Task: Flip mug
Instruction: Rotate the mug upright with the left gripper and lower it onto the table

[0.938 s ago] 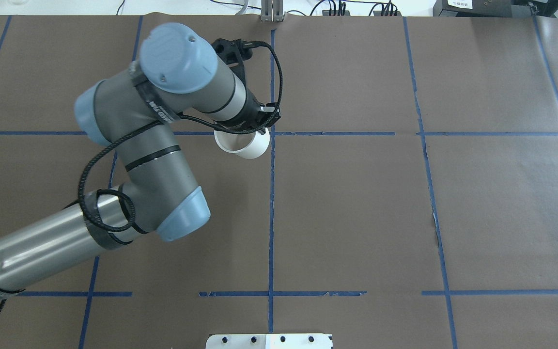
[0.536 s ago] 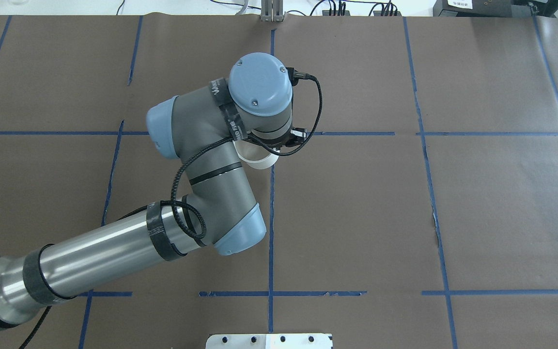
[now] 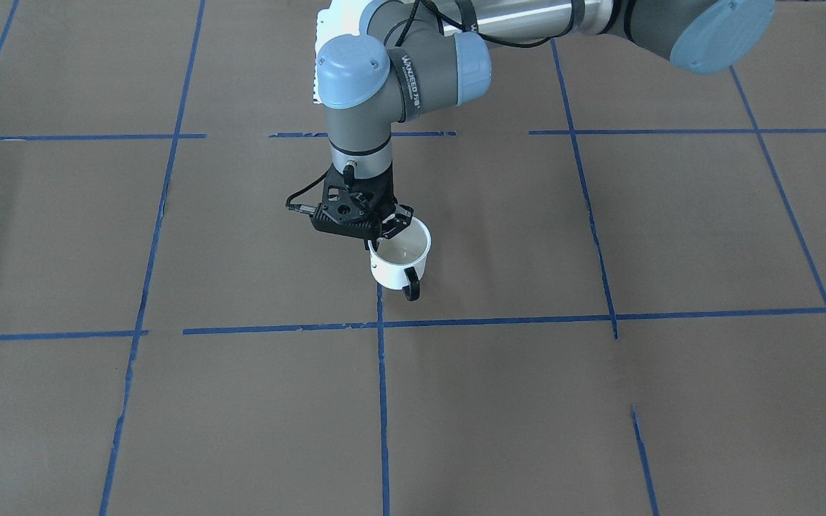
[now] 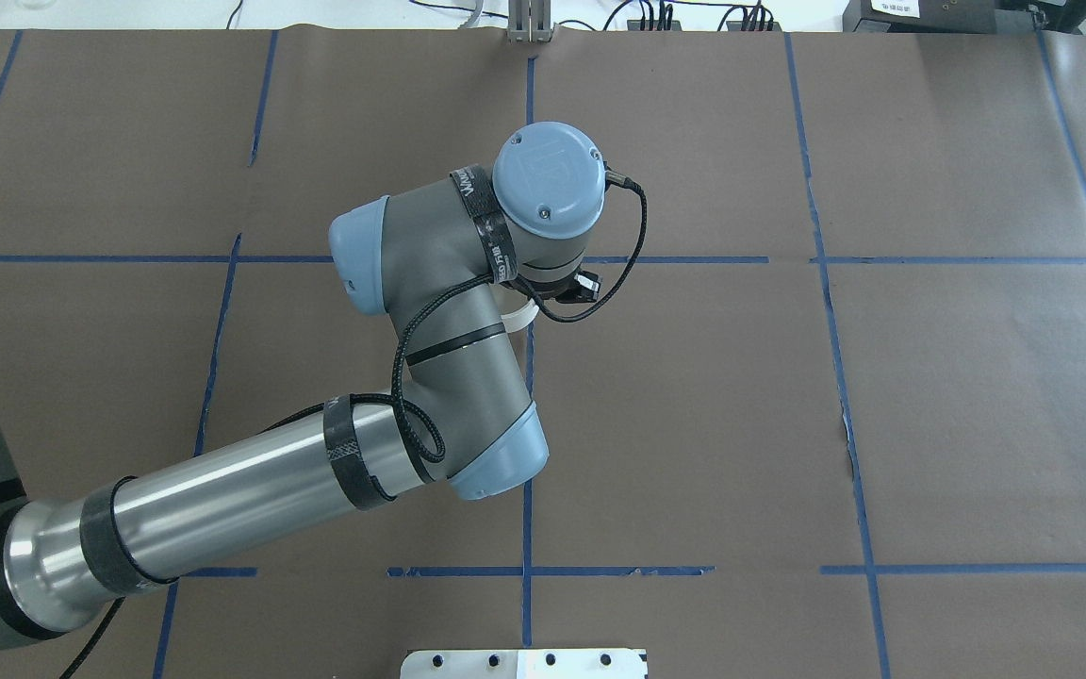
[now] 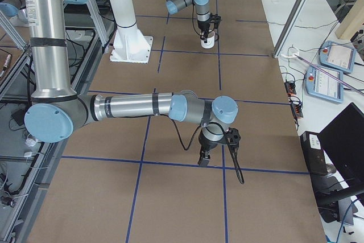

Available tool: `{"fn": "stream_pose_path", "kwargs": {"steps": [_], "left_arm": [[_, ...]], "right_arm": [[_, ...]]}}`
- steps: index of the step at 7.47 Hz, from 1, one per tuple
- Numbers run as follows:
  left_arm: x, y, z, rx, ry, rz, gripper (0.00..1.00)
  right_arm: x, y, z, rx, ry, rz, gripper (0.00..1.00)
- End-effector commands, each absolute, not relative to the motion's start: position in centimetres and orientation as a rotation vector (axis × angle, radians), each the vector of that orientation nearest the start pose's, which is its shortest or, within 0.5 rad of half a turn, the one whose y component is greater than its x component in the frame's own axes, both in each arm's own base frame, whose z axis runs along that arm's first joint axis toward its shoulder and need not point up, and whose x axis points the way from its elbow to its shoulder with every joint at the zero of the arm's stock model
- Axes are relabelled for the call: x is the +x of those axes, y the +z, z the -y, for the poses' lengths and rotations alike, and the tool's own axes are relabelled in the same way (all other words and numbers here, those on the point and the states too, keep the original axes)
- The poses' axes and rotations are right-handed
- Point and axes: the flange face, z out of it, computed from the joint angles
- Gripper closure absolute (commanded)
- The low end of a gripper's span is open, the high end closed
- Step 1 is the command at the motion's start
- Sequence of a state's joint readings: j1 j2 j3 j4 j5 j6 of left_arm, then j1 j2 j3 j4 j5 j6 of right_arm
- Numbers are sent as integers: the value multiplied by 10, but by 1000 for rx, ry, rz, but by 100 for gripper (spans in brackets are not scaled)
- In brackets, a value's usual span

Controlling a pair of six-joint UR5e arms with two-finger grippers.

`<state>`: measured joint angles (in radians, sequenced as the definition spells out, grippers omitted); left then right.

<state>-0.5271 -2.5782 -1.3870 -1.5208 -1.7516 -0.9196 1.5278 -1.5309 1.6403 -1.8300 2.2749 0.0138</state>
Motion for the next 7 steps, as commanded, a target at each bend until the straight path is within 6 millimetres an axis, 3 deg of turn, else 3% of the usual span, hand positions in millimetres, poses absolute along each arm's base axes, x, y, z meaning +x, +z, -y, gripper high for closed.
{"fn": "stream_pose_path", "kwargs": {"steps": [1,7], "left_arm": [[608,106,484,281,206,-731,100],[637,111,444,206,283,-764,100]], "right_arm": [[48,635,497,-164,25,698,0],[48,635,497,-164,25,698,0]]}}
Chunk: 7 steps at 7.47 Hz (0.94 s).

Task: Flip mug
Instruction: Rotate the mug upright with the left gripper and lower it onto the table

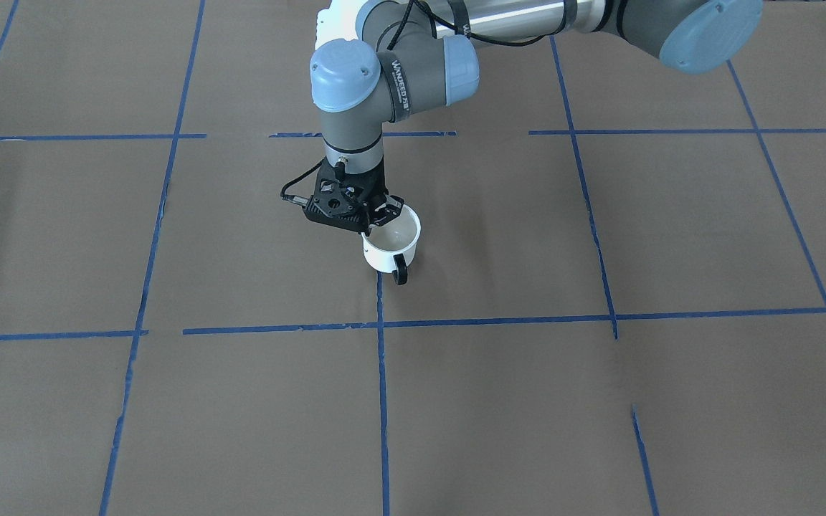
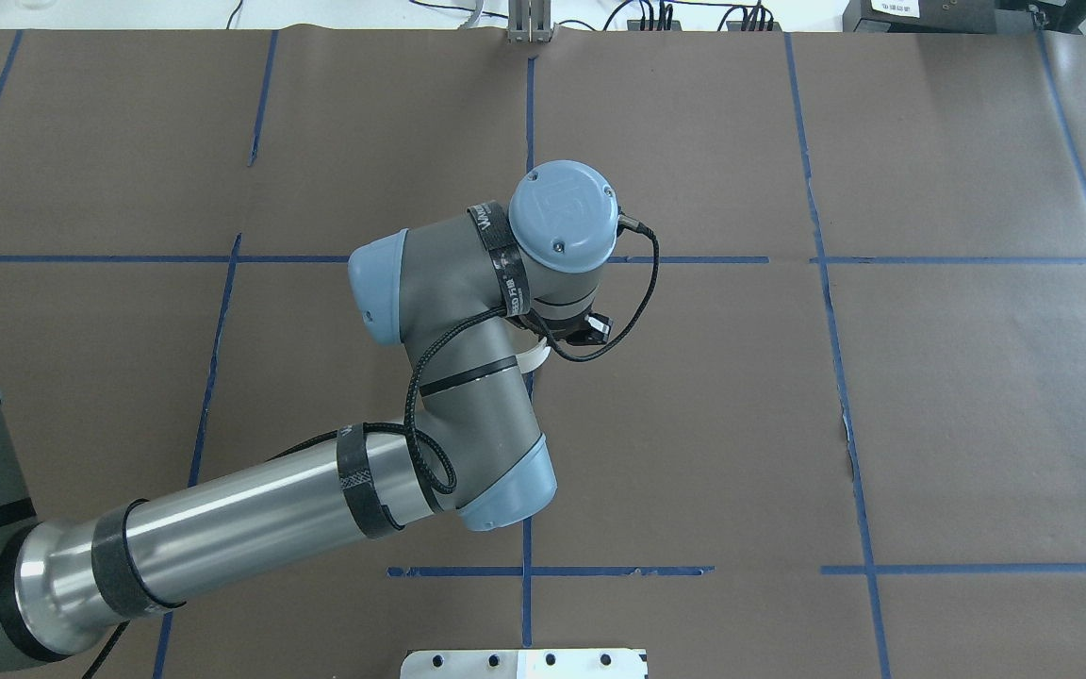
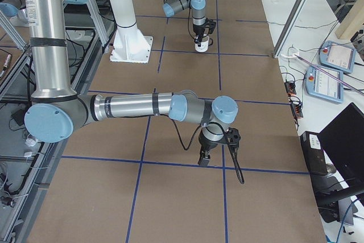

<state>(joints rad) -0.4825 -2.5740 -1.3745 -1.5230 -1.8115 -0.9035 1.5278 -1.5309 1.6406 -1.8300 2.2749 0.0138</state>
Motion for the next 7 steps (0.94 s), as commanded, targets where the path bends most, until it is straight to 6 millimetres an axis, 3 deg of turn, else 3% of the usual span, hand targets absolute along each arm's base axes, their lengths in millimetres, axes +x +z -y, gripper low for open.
{"fn": "stream_pose_path", "kwargs": {"steps": [1,2,3,4,6,7], "left_arm": [[642,112,436,203,295,-768,100],[647,111,428,200,307,-772,97],[647,110,428,201,307,-773,39],[647,110,426,200,304,-776,0],[644,103,426,202,303,-784,0],[630,92,427,203,302,-806,0]], "right_arm": [[48,634,497,-162,25,698,0],[48,635,497,-164,25,698,0],[48,635,497,-164,25,698,0],[48,635,497,-164,25,698,0],[48,634,497,-162,24,698,0],[48,635,497,-164,25,698,0]]}}
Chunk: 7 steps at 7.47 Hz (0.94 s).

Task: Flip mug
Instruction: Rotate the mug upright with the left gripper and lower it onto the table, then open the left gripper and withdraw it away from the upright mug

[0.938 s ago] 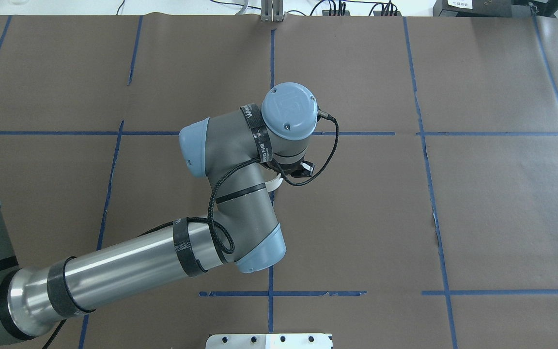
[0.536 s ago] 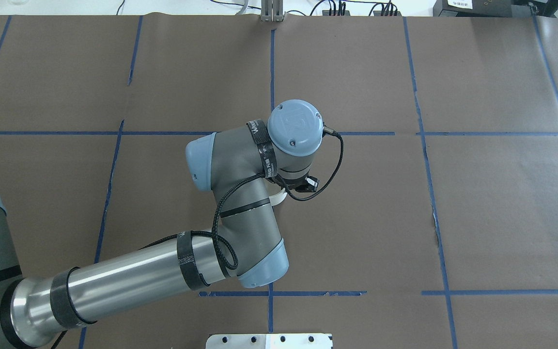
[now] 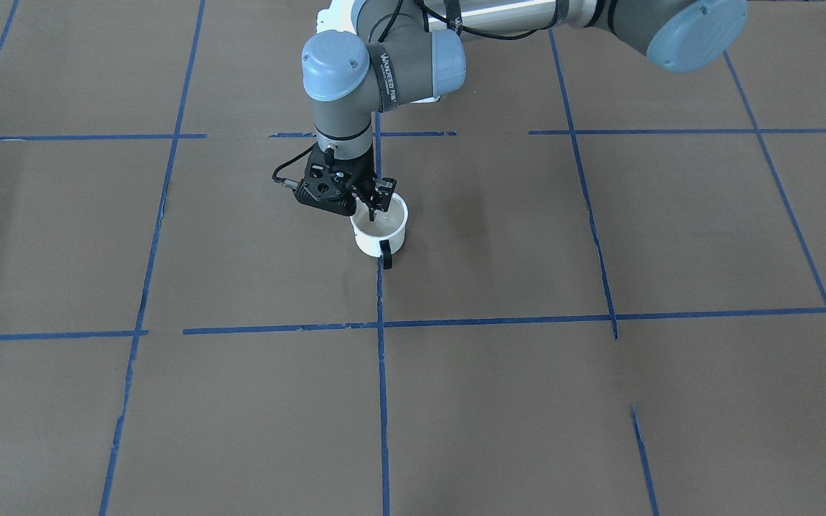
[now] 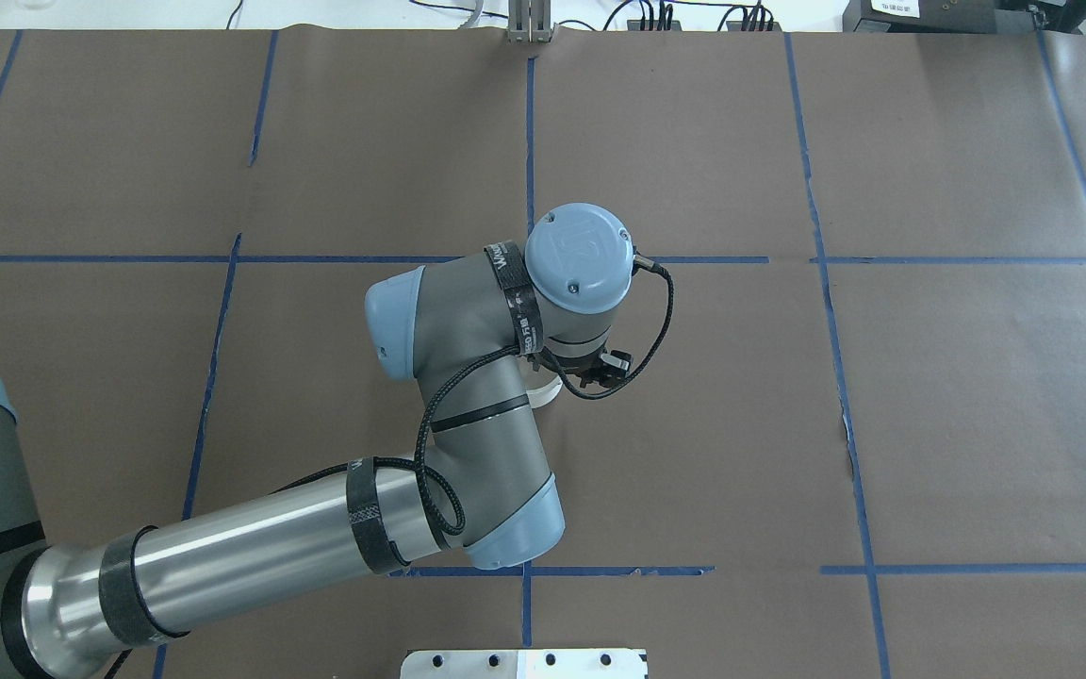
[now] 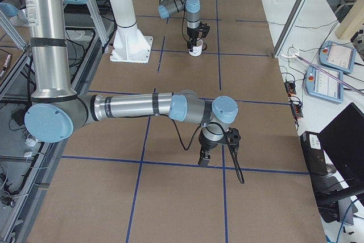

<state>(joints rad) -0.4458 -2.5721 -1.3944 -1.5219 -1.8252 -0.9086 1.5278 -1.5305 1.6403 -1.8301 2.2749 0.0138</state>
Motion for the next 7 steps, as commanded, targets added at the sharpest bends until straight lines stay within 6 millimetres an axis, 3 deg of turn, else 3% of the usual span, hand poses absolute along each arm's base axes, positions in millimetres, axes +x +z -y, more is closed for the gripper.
{"fn": "stream_pose_path", "kwargs": {"steps": [1,3,4,5,6,7], "left_arm": [[606,79,433,216,287,-803,0],[538,53,458,283,276,-800,0],[480,64,483,341,254,-803,0],[435,92,488,346,269,-830,0],[396,112,500,375,245,-822,0],[377,131,515,382,246,-797,0]], "right_arm": [[48,634,497,-162,25,698,0],[48,635,497,-164,25,698,0],[48,634,497,-162,25,698,0],[48,635,497,-164,25,698,0],[48,635,497,-164,25,698,0],[48,635,497,-164,25,698,0]]}}
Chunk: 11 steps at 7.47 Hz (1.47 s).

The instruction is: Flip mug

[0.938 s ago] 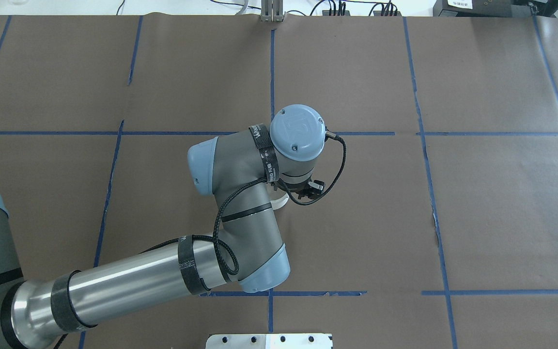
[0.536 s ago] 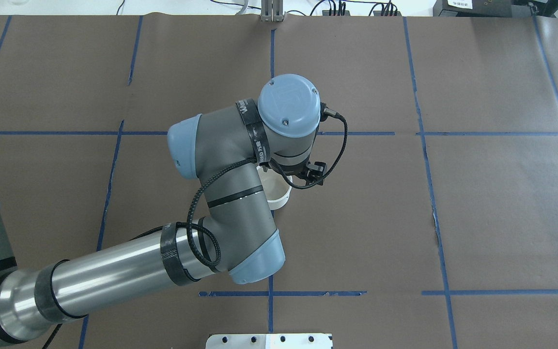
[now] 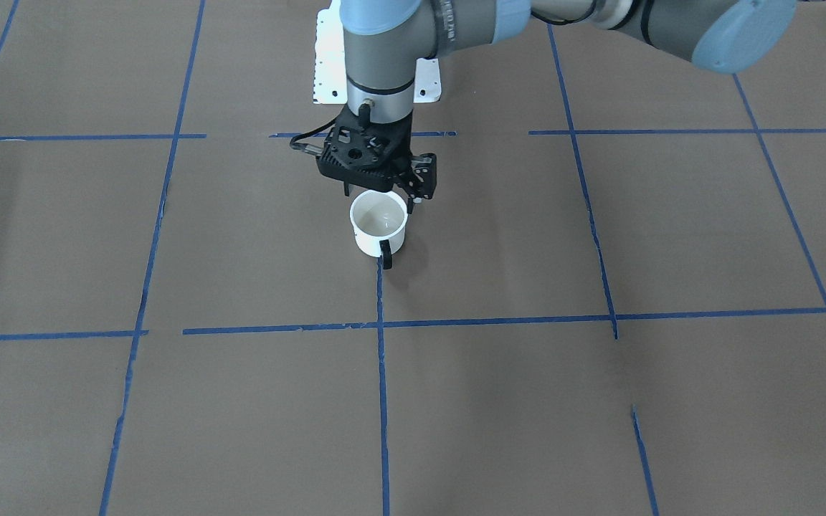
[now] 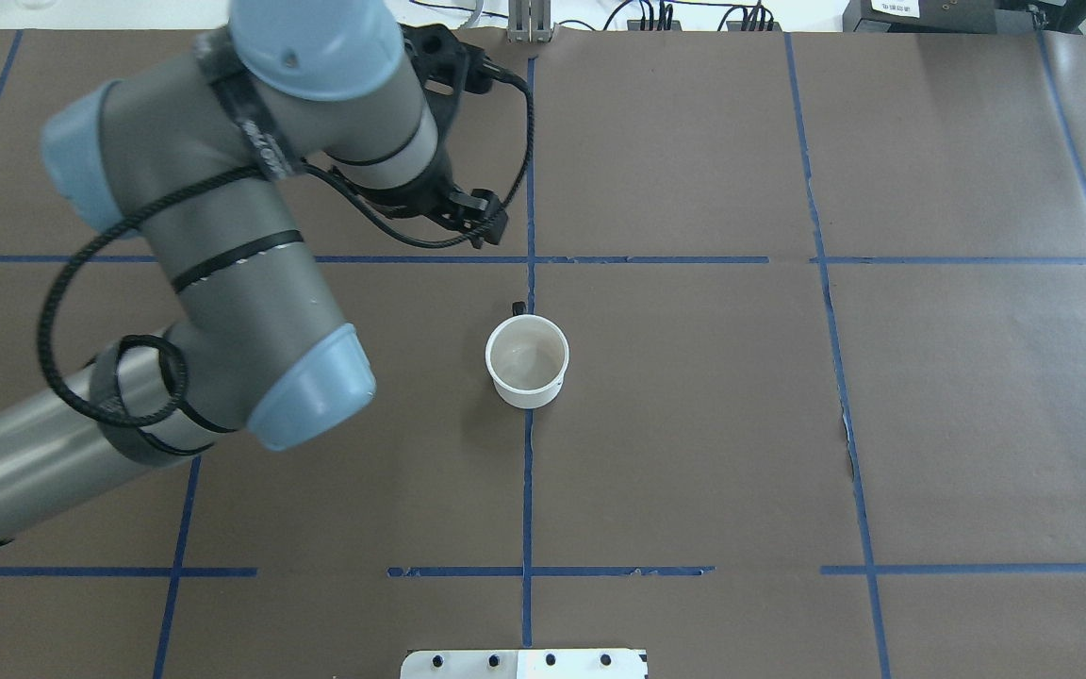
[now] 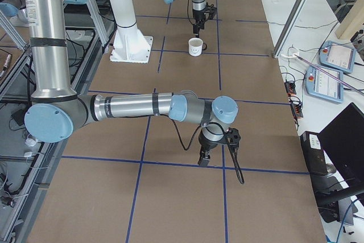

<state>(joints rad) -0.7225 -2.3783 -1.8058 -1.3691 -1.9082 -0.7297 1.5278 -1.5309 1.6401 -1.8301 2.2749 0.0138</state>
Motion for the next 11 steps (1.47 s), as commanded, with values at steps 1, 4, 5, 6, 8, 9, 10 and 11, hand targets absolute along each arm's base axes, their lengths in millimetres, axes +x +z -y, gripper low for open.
{"fn": "stream_pose_path", "kwargs": {"steps": [1,4,5,6,8,9,10,11], "left_arm": [[343,164,537,386,316,-790,0],[196,305,586,353,348,-798,0],[153,364,585,311,300,-759,0],[83,439,576,277,281,-706,0],[-3,558,551,169,241,-667,0],[-23,580,545,140,198,-661,0],[-30,595,544,112,175,-662,0],[-29,611,543,78,161,-689,0]], "right_arm": [[48,635,497,-164,25,698,0],[48,635,497,-164,25,698,0],[48,635,497,-164,25,698,0],[48,635,497,-164,25,698,0],[48,635,497,-164,25,698,0],[48,635,497,-164,25,698,0],[48,635,497,-164,25,698,0],[48,635,497,-164,25,698,0]]}}
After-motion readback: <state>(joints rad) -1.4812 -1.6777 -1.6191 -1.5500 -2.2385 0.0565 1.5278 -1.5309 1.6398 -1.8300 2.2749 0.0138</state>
